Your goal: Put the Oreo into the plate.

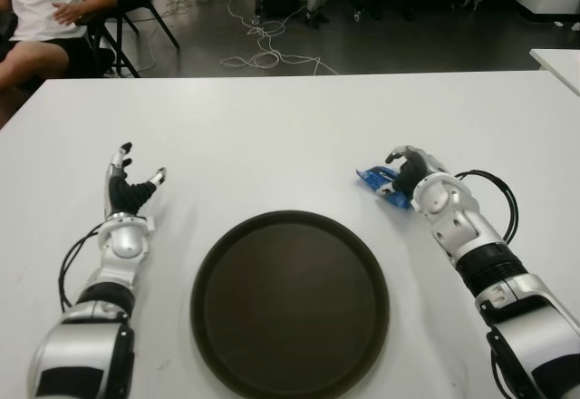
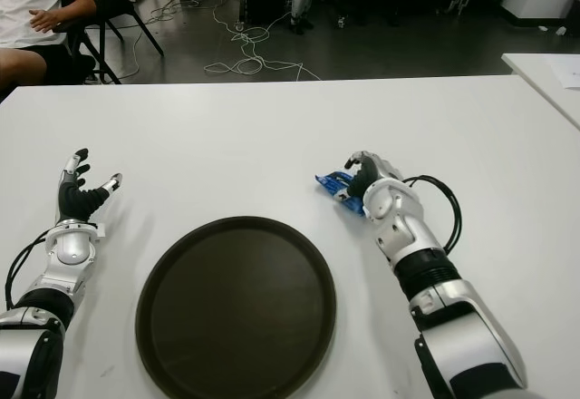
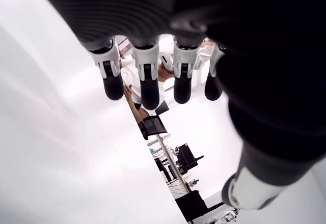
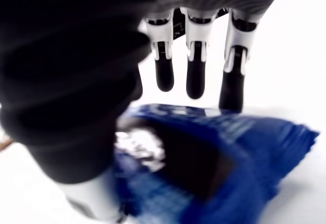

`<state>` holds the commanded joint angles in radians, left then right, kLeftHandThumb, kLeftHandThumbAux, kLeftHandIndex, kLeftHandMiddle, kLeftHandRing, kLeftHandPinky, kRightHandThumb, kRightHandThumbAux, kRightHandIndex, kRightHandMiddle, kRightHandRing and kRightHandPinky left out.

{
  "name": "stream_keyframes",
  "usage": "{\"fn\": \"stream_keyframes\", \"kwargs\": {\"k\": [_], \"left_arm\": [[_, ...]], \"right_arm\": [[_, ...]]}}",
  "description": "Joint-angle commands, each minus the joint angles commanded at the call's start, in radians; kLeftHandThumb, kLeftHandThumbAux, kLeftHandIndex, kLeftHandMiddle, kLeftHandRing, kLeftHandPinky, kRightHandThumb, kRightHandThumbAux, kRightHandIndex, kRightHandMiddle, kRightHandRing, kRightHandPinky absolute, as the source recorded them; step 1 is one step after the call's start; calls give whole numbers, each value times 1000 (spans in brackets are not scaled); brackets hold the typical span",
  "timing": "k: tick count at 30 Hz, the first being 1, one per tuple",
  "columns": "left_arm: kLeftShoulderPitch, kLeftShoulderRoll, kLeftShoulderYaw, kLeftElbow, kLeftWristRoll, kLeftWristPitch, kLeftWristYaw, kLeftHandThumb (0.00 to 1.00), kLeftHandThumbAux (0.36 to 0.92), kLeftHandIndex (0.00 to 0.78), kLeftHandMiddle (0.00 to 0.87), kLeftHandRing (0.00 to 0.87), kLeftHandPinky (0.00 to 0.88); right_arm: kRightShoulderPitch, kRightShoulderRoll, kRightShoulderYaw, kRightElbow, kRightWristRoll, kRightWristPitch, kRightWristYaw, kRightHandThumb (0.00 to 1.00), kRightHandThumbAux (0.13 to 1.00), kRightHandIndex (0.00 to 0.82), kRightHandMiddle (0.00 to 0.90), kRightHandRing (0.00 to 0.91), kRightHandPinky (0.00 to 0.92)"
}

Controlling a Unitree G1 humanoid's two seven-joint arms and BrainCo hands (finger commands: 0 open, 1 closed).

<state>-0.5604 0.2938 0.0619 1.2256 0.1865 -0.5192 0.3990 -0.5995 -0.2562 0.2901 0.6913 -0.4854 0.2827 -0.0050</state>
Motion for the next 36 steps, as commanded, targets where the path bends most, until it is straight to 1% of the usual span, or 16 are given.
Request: {"fn": "stream_keyframes", "kwargs": {"k": [5,12,14,23,26,36], "left_arm": [[0,0,0,0,0,-2,0,0,786,74,104,80,63],[0,-1,2,1,-3,1,-4,0,789,67,97,73,54],[-1,-1,2,3,-4,6,-6,0,771,64,92,71,60],[-1,0,1,2,-3,9,-3,0,770,59,85,65,61],[-1,0,1,2,-2,9,-1,0,769,66,95,77,78],[0,-2,6,1,-8,3,-4,0,769,71,110,91,84]], "right_arm": [[1,2,-10,12,9,-25,-20,170,898,694,793,795,778],[-1,0,-15,29,11,-49,-33,188,896,700,797,796,778],[-5,1,-17,41,11,-55,-36,195,897,705,799,797,778],[-10,2,-21,56,12,-65,-38,199,896,705,798,797,775],[-11,3,-25,60,16,-70,-37,203,897,698,795,794,772],[-10,6,-32,58,24,-69,-43,222,900,688,790,789,764]]}}
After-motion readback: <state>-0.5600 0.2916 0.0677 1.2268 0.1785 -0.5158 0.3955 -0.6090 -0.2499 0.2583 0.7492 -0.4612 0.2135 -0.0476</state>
